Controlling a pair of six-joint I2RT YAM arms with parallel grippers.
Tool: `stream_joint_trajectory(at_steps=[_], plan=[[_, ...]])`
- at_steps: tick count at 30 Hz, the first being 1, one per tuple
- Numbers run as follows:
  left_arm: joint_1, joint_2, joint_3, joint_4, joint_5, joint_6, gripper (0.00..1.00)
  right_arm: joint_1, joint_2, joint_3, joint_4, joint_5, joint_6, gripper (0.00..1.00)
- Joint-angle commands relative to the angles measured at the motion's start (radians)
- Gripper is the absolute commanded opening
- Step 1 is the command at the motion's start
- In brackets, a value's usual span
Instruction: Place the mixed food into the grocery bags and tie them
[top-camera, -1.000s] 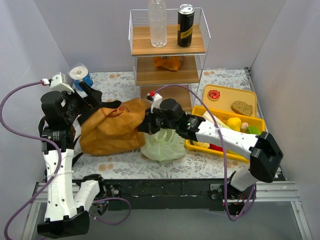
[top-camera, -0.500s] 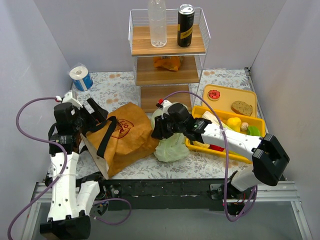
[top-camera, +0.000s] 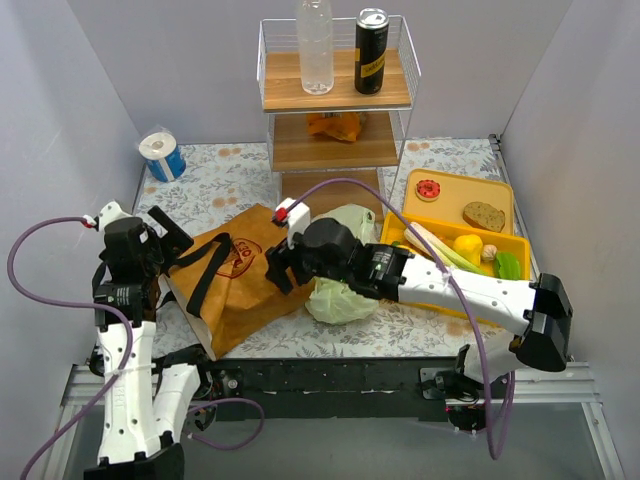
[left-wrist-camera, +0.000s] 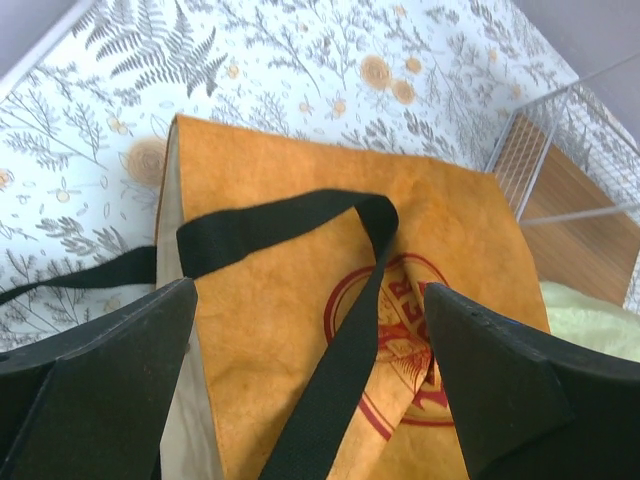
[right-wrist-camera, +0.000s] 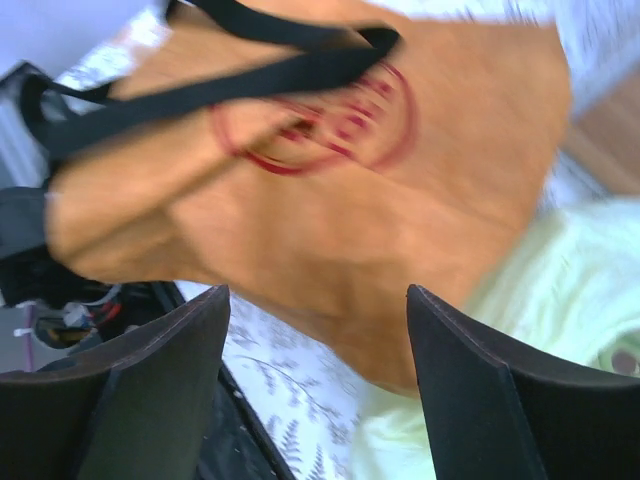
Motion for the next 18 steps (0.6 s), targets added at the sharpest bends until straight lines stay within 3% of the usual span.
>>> stream_joint_trajectory(at_steps=[1, 5, 9, 13, 18], plan=[[0.000, 0.043, 0.041, 0.076, -0.100, 0.014, 0.98, 0.176, 0.007, 0.138, 0.016, 0.248, -0.110, 0.79], [0.002, 0.180, 0.129, 0.139, -0.071, -0.029, 0.98, 0.281, 0.161, 0.268, 0.074, 0.239, -0.132, 0.80], [0.003, 0.281, 0.237, 0.167, -0.111, -0.026, 0.98, 0.391, 0.314, 0.403, 0.097, 0.337, -0.218, 0.82], [0.044, 0.327, 0.277, 0.168, -0.157, 0.008, 0.98, 0.412, 0.446, 0.488, 0.105, 0.393, -0.258, 0.84], [0.137, 0.315, 0.249, 0.182, -0.054, 0.039, 0.98, 0.412, 0.521, 0.500, 0.146, 0.436, -0.306, 0.86]])
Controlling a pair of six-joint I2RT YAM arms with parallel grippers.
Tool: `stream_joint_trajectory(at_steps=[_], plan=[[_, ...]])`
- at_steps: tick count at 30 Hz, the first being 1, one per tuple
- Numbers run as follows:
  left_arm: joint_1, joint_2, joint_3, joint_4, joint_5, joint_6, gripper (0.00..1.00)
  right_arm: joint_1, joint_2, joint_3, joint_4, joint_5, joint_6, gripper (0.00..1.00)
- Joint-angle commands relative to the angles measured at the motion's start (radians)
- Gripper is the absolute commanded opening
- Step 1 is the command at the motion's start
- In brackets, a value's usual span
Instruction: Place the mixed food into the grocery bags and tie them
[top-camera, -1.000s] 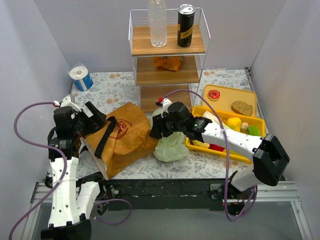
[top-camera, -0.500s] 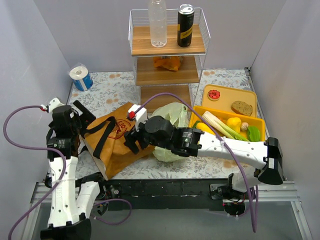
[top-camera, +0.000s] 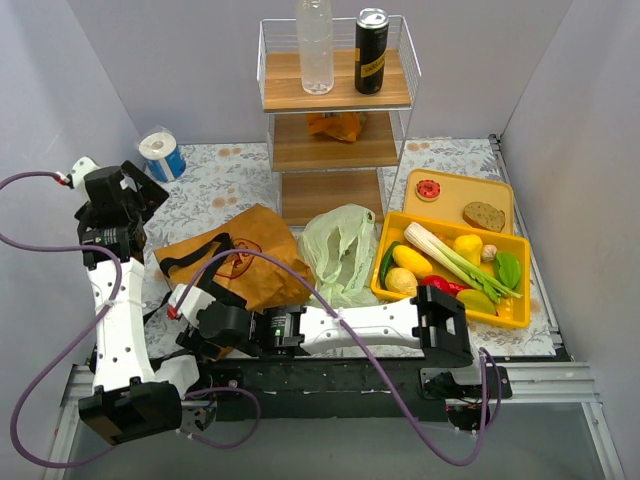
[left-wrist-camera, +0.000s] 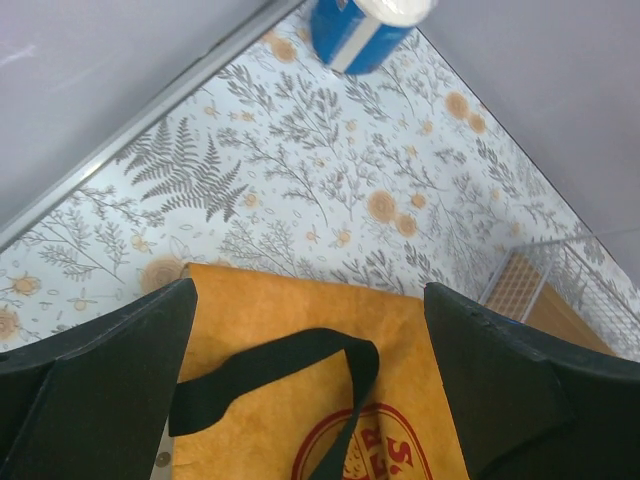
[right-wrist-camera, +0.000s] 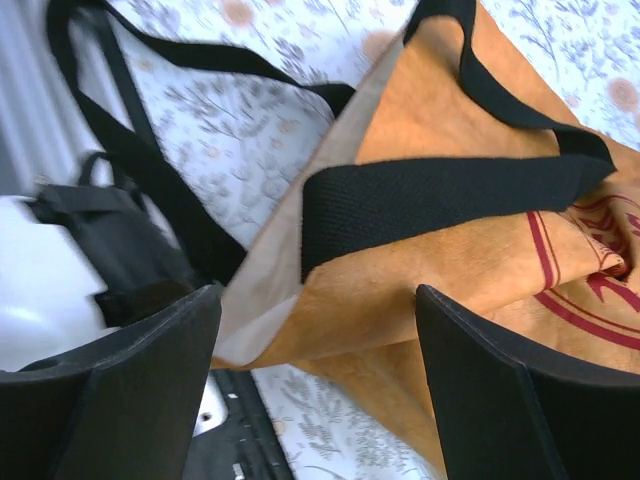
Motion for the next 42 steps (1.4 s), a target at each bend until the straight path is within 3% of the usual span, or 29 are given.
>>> stream_joint_trajectory(at_steps=[1, 6, 7, 9, 10, 13, 18, 27, 30, 35, 42], plan=[[0.057, -0.029, -0.006, 0.021, 0.043, 0.038, 0.98, -0.013, 0.051, 0.084, 0.062, 0.110, -0.077, 0.86], [0.066, -0.043, -0.035, 0.033, 0.098, 0.043, 0.98, -0.023, 0.149, 0.167, -0.028, 0.295, -0.022, 0.83], [0.068, -0.043, -0.037, 0.036, 0.108, 0.046, 0.98, -0.027, 0.163, 0.177, -0.054, 0.305, -0.002, 0.70], [0.068, -0.043, -0.034, 0.036, 0.128, 0.058, 0.98, -0.045, 0.159, 0.172, -0.062, 0.303, 0.044, 0.53], [0.068, -0.044, -0.032, 0.038, 0.154, 0.074, 0.98, -0.052, 0.143, 0.168, -0.062, 0.302, 0.053, 0.32], [0.066, -0.064, -0.032, 0.059, 0.239, 0.091, 0.98, -0.085, 0.093, 0.163, -0.093, 0.256, 0.096, 0.03], [0.066, -0.059, 0.045, 0.047, 0.332, 0.115, 0.98, -0.167, -0.053, 0.137, -0.101, 0.116, 0.142, 0.01], [0.066, -0.067, 0.192, 0.033, 0.470, 0.140, 0.98, -0.363, -0.266, 0.187, -0.170, 0.053, 0.208, 0.01], [0.066, -0.092, 0.155, 0.048, 0.583, 0.137, 0.98, -0.418, -0.323, 0.140, -0.168, 0.049, 0.247, 0.01], [0.063, -0.089, 0.071, -0.045, 0.638, 0.109, 0.98, -0.521, -0.397, 0.001, -0.131, 0.027, 0.306, 0.01], [0.029, -0.230, -0.046, -0.019, 0.783, 0.057, 0.98, -0.590, -0.429, -0.086, -0.124, 0.062, 0.322, 0.01]])
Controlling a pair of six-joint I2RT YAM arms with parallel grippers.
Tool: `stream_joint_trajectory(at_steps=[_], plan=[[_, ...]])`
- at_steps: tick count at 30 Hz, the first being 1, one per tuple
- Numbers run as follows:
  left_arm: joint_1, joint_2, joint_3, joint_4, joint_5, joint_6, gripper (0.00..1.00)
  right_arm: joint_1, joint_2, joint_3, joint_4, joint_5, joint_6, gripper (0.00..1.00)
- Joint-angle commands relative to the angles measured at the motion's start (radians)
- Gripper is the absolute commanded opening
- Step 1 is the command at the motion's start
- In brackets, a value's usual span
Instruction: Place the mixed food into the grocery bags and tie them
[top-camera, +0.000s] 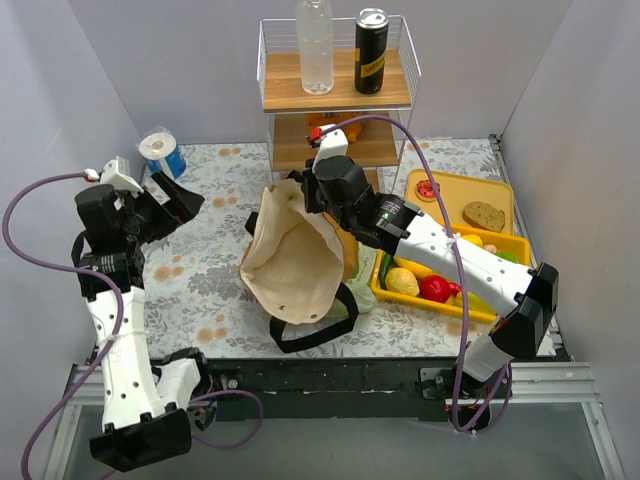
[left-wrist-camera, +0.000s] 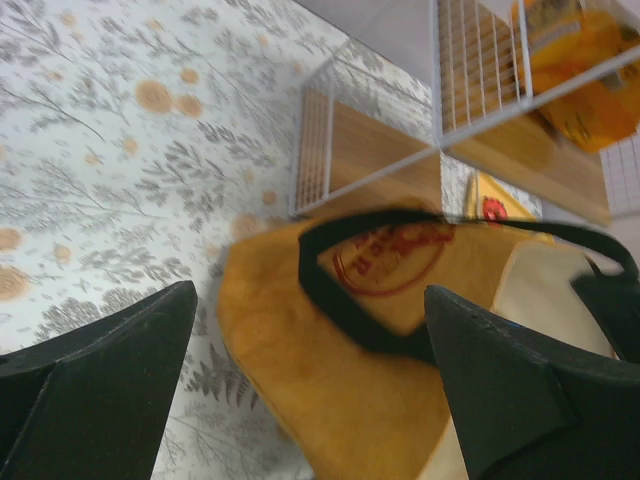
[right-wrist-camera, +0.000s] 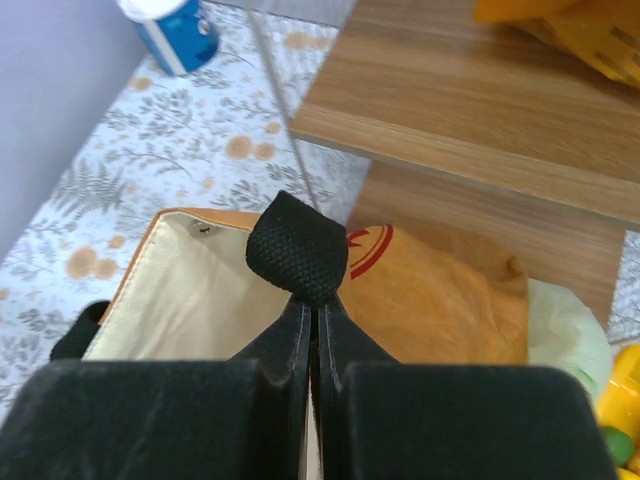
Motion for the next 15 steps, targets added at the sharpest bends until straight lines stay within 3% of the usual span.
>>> stream_joint_trajectory(at_steps=[1, 10, 15], plan=[[-0.055, -0.101, -0.022, -0.011, 0.165, -0.024, 0.98, -0.038, -0.039, -0.018, 0.057, 0.035, 0.028, 0.01], [-0.207, -0.182, -0.184, -0.073, 0.139, 0.104, 0.98, -0.079, 0.003, -0.002, 0.063, 0.055, 0.014, 0.01], [-0.250, -0.158, -0.190, -0.103, -0.005, 0.114, 0.98, -0.091, 0.014, 0.014, 0.070, 0.029, 0.016, 0.01]])
